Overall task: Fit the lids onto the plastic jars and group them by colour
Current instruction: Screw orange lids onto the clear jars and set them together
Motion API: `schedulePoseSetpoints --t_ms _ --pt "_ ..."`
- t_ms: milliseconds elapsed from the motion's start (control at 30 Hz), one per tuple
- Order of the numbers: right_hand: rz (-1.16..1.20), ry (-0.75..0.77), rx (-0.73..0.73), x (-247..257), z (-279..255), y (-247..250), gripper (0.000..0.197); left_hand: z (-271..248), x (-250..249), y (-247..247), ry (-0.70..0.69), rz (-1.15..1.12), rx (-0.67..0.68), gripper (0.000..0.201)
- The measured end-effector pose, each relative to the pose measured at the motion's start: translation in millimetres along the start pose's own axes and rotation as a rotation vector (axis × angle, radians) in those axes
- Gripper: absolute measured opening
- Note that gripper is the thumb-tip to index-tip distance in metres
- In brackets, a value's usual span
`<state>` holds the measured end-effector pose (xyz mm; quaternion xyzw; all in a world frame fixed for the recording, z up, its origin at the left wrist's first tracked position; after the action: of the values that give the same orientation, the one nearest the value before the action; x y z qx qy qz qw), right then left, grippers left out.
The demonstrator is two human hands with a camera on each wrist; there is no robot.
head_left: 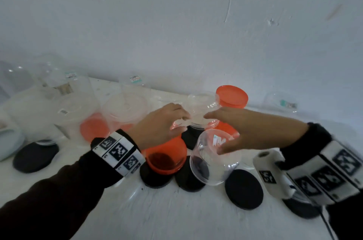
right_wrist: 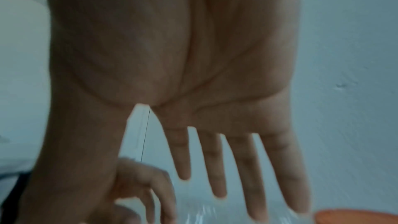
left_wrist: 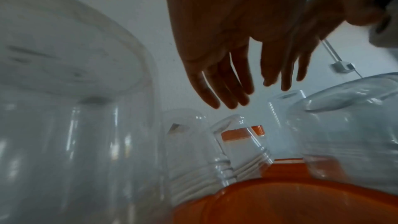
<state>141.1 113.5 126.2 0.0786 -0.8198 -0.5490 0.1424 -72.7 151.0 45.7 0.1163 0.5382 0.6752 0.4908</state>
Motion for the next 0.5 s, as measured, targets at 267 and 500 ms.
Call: schedulePoseSetpoints --t_ms 267,500 --pt "-0.049 -0.032 0.022 -10 16 -66 0.116 -25 3 -11 0.06 0.153 0.639 0.092" --pt "-0.047 0.006 -0.126 -9 10 -75 0.111 -23 -8 -18 0.063 0.293 0.798 0.108"
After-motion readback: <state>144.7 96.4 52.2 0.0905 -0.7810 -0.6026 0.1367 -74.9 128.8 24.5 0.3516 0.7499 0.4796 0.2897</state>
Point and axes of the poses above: each hand's wrist, its own z-axis towards the middle knuckle, its own y-axis out of the back of the hand, x = y × z, the point moved 1 cm from there along z, towards the middle knuckle, and after that the axes turned 13 degrees about -y, right-handed, at the moved point
